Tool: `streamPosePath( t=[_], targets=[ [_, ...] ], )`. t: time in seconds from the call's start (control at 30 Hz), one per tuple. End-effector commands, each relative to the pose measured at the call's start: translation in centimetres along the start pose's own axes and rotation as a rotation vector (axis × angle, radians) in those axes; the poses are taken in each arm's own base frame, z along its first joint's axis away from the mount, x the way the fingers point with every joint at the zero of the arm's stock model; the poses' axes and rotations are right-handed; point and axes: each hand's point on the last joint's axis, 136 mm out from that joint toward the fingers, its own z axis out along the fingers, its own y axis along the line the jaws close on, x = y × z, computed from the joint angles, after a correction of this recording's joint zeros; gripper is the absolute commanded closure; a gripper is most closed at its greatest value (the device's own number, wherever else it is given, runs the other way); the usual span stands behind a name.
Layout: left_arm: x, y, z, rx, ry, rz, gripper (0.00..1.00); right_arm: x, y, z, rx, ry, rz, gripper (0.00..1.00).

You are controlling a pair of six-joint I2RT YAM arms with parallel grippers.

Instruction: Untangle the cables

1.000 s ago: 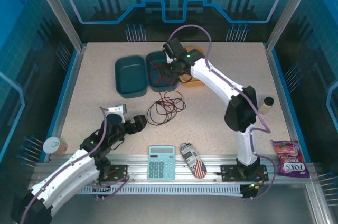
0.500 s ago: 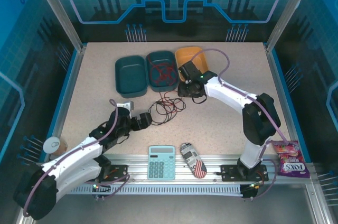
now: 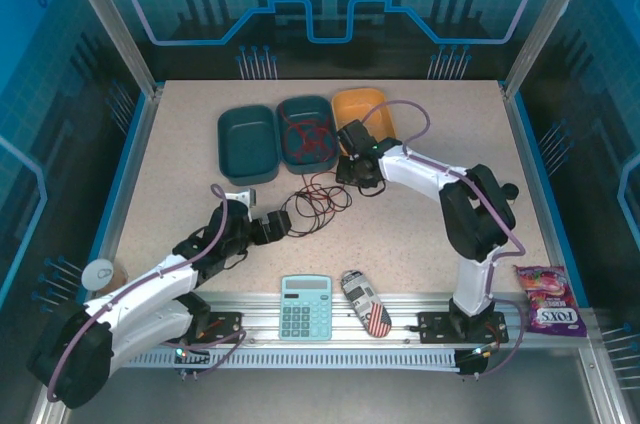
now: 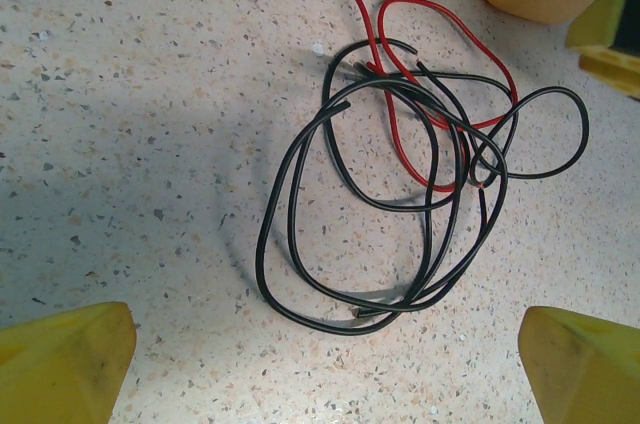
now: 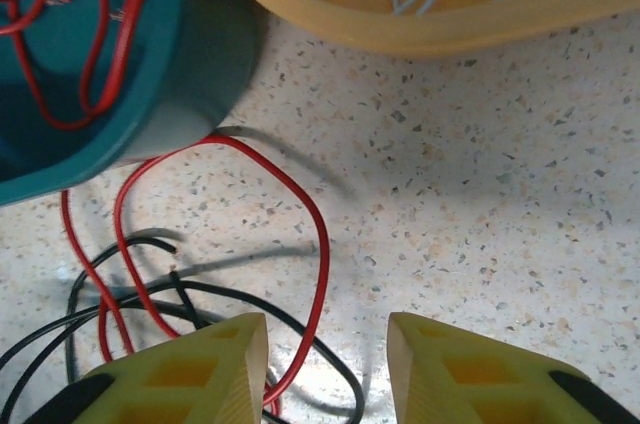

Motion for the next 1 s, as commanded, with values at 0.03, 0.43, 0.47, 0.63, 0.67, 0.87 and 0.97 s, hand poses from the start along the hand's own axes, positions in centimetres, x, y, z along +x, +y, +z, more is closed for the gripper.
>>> streamPosePath(
  t=[0.03,0.43,0.47,0.63,0.67,0.87,0.97],
  targets=[
    [-0.8,-0.6,-0.3,0.027,-0.027,-0.005,0.01,-0.7,0.1,0.7,-0.001,-0.011,0.036,0.65],
    [-0.6,-0.3,-0.3,0.017,-0.026,-0.004,0.01,0.1,0.6,2.8,-0.017,0.028,0.038,0.7],
    [-0.6,-0.3,-0.3,0.017,-0.026,-0.004,0.01,0.1,0.7,2.9,-0.024,0.028,0.039,0.71],
    [-0.5,-0.2,-0.3,0.014,-0.025,-0.004,0.01,0.3,0.9,3.4,-0.034,0.035,0.047,0.75],
    [-0.5,-0.2,-0.4,0.015,-0.027,-0.004,0.01,0.3,0.9,3.5,-0.035,0.036,0.049,0.76],
    [-0.4,0.0,-0.4,0.007,-0.026,-0.003,0.01,0.4,1.2,3.7,-0.05,0.043,0.052,0.84],
    [-0.4,0.1,-0.3,0.006,-0.025,-0.004,0.01,0.6,1.3,3.7,-0.058,0.046,0.053,0.84]
  ],
)
